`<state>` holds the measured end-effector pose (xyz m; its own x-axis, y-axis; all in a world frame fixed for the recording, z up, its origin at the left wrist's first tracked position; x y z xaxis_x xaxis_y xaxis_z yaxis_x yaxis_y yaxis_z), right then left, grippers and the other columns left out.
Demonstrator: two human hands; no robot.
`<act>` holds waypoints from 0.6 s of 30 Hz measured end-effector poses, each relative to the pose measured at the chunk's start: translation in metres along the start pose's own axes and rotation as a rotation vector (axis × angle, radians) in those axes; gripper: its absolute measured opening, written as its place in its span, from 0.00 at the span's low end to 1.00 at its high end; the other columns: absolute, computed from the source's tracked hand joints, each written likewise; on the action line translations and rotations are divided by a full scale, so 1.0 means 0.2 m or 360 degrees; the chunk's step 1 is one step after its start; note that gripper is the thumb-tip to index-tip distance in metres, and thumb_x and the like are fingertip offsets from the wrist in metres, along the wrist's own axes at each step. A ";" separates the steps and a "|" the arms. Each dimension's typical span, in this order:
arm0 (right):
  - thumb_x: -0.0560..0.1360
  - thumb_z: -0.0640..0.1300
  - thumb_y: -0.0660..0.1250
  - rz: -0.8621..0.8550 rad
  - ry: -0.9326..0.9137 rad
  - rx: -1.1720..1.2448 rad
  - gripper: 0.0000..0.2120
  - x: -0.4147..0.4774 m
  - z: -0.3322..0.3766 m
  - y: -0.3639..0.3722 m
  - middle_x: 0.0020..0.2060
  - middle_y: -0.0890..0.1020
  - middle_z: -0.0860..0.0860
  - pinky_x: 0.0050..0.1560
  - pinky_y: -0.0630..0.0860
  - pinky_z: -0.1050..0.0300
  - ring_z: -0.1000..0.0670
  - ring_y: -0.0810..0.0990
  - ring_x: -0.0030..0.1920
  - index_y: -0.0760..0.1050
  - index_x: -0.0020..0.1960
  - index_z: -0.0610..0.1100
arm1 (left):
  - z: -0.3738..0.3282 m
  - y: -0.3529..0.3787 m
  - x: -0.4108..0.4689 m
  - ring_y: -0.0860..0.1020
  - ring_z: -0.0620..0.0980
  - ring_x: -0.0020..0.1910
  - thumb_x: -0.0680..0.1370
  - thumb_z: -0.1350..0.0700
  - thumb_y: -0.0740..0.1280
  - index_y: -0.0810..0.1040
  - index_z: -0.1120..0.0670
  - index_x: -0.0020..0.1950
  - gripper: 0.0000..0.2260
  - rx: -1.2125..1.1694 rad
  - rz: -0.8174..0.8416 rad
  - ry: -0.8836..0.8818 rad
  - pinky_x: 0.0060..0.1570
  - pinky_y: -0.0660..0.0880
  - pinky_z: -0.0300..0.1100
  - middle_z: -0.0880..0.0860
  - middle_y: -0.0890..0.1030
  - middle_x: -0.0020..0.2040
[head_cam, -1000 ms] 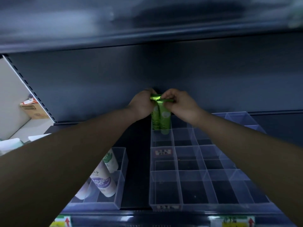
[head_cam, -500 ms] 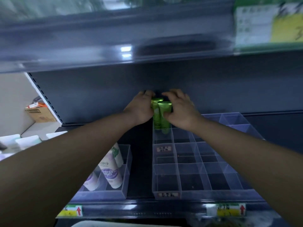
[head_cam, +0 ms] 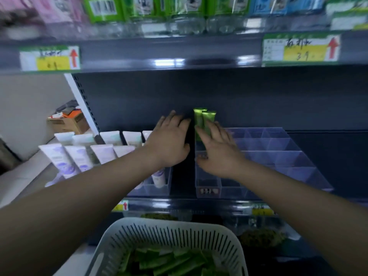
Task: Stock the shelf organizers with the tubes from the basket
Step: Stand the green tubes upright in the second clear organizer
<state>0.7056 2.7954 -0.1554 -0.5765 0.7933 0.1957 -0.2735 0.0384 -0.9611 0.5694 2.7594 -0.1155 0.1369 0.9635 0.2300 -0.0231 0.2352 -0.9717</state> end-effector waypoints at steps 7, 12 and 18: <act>0.74 0.53 0.64 0.0070 -0.0154 0.0040 0.41 -0.32 0.22 0.08 0.75 0.38 0.52 0.72 0.38 0.51 0.48 0.38 0.75 0.39 0.76 0.52 | -0.03 0.06 -0.47 0.52 0.56 0.75 0.76 0.52 0.60 0.55 0.57 0.75 0.30 0.0085 -0.0038 0.0015 0.73 0.50 0.51 0.58 0.55 0.76; 0.75 0.51 0.63 0.0219 -0.0203 0.0162 0.39 -0.55 0.33 0.24 0.76 0.40 0.51 0.72 0.41 0.52 0.49 0.40 0.75 0.41 0.76 0.51 | -0.06 0.18 -0.79 0.62 0.56 0.70 0.74 0.54 0.62 0.62 0.58 0.72 0.27 -0.0005 -0.0061 0.0009 0.68 0.60 0.50 0.57 0.64 0.71; 0.72 0.50 0.67 0.0515 -0.0072 0.0338 0.34 -0.75 0.40 0.52 0.71 0.60 0.49 0.70 0.60 0.52 0.47 0.61 0.70 0.56 0.74 0.46 | -0.05 0.47 -1.04 0.66 0.54 0.66 0.74 0.54 0.62 0.63 0.54 0.71 0.25 -0.0214 0.0191 -0.0042 0.66 0.64 0.48 0.53 0.68 0.68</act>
<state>0.7026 2.6325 -0.2692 -0.6912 0.7160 -0.0980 -0.2223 -0.3397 -0.9139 0.5484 2.5794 -0.2556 0.1147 0.9871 0.1117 0.0952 0.1010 -0.9903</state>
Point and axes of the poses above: each hand's wrist, its own x-axis towards the middle knuckle, its own y-axis out of the palm, z = x × y, the point moved 3 cm from there along x, towards the middle knuckle
